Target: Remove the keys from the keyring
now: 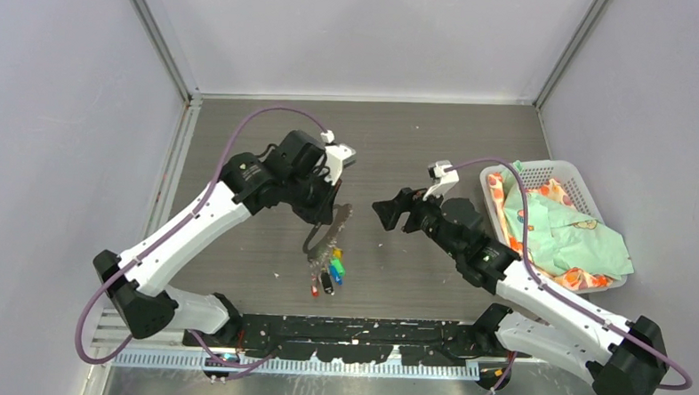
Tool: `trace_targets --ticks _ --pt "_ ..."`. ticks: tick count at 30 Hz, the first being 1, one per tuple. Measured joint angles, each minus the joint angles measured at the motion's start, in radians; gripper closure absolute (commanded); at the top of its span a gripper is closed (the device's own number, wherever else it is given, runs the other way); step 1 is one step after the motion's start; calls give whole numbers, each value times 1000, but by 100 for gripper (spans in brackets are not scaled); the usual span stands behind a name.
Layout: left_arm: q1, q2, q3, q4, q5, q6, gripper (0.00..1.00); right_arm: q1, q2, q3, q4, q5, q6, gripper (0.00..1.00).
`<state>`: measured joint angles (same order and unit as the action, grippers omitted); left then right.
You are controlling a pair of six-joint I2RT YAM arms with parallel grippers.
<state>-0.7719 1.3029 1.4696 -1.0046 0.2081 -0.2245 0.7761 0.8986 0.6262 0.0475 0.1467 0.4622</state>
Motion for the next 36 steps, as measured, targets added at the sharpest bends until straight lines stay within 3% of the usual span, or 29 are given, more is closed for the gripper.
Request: trace_targets --ticks 6,10,15,22,28,36 --pt "0 27 34 -171 -59 73 100 0 -57 -149 204 -64 64 10" --pt "0 22 109 -221 -53 120 100 0 -145 -222 246 -117 84 10" --pt "-3 23 179 -274 -39 161 100 0 -157 -220 294 -178 98 13" --pt "-12 77 341 -324 -6 188 100 0 -156 -236 428 -303 87 28" --pt "-43 145 443 -362 -6 199 100 0 -41 -261 633 -389 62 27" --pt "-118 241 583 -394 -33 199 100 0 50 -264 741 -453 -24 28"
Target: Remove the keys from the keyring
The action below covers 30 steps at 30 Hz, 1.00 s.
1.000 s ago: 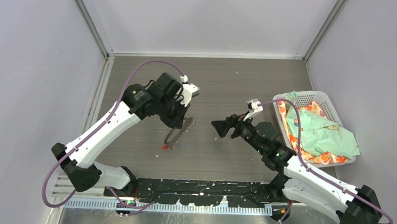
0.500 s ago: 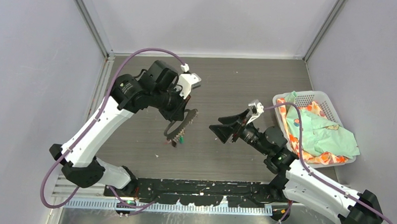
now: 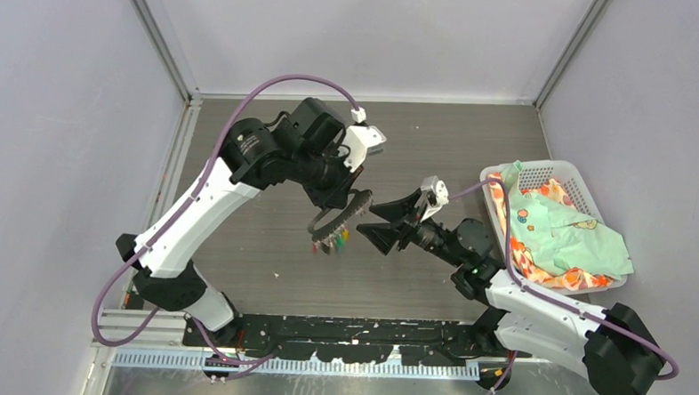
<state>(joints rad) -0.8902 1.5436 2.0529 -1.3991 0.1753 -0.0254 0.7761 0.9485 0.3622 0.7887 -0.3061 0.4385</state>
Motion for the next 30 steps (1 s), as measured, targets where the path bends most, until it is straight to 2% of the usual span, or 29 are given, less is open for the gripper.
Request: trace_targets --ticks 11,30 --pt "-69 68 129 -25 -73 0 100 0 -22 -35 72 -15 -60 35" --pt "-92 71 153 -34 -89 0 100 7 21 -53 117 -14 -63 38"
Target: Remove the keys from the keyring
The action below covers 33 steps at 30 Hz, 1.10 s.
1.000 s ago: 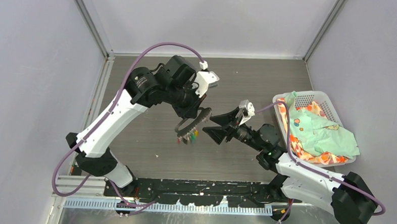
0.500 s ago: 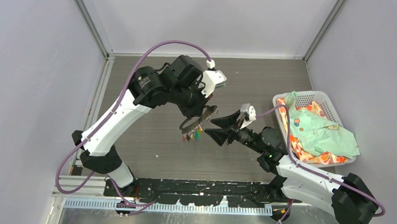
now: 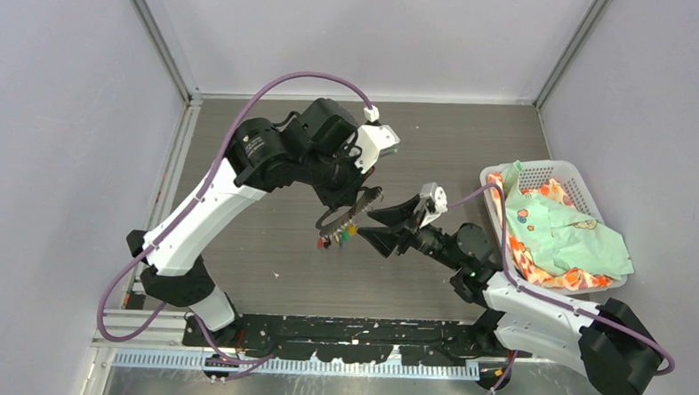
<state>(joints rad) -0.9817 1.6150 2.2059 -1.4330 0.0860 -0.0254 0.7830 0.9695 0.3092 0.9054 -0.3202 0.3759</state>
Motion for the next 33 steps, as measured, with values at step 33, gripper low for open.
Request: trace_targets --ticks 33 --pt "-7 0 0 -1 -7 0 100 69 98 3 59 49 -64 53"
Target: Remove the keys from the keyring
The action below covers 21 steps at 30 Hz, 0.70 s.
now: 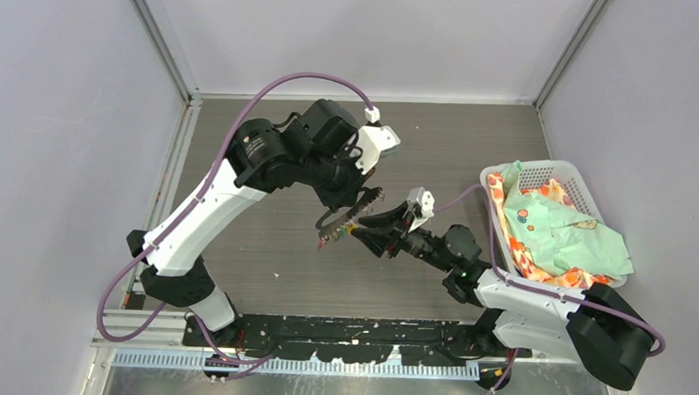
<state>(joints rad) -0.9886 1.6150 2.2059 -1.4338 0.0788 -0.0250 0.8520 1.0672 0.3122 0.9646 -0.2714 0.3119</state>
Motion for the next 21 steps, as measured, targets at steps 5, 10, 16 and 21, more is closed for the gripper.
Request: trace_targets --ticks 5,10,16,21 --pt "0 0 0 0 0 0 100 4 0 0 8 0 -2 53" --pt "-1 0 1 0 1 0 100 5 25 6 15 1 -8 58" --pt "-1 0 1 0 0 0 100 11 55 20 23 1 -16 58" --pt "-1 0 1 0 0 0 100 23 66 36 45 1 -22 58"
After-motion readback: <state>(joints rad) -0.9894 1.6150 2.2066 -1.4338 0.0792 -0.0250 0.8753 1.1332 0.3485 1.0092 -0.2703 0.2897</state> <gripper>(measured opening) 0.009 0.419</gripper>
